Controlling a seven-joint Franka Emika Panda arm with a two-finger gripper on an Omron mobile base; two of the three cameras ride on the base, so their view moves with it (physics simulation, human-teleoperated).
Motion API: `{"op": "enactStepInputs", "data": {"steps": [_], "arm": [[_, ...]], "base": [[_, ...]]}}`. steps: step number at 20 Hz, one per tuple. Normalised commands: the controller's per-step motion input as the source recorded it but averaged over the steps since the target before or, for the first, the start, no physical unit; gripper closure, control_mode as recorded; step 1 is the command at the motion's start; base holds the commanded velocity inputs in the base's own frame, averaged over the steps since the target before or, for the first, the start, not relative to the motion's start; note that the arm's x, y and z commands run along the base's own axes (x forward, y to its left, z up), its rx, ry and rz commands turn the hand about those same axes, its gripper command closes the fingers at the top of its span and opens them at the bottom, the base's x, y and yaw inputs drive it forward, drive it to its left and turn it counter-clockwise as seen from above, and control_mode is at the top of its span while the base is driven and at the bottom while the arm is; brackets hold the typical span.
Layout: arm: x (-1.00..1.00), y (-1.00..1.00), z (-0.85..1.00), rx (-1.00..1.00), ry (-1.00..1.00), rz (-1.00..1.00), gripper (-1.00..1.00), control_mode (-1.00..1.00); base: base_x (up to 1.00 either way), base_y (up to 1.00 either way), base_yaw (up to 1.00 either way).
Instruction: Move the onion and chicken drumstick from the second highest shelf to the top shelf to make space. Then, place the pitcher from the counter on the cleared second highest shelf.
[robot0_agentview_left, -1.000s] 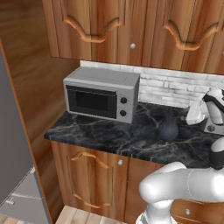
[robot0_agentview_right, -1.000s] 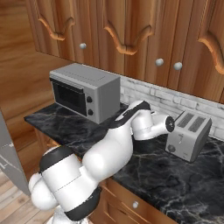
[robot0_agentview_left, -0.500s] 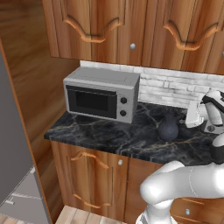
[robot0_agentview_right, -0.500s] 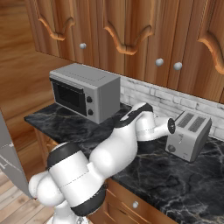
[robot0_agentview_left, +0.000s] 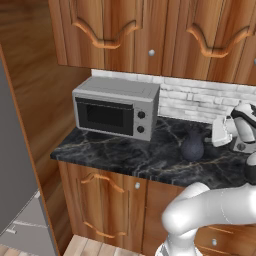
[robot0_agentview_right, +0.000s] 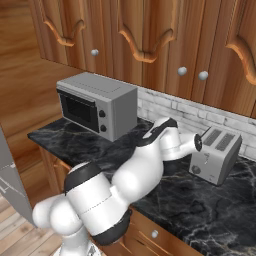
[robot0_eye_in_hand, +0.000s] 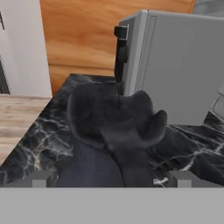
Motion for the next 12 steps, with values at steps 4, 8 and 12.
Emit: {"op": "enactStepInputs", "data": {"steps": [4, 8, 12], "arm": [[0.04, 0.00, -0.07, 0.00, 0.01, 0.05, -1.00, -1.00], [0.02, 0.01, -0.02, 0.00, 0.02, 0.02, 1.00, -1.00], [0.00, 0.08, 0.00, 0.00, 0.01, 0.01, 1.00, -1.00]], "base": [[0.00, 0.00, 0.00], [0.00, 0.00, 0.00], [0.00, 0.00, 0.00]]}}
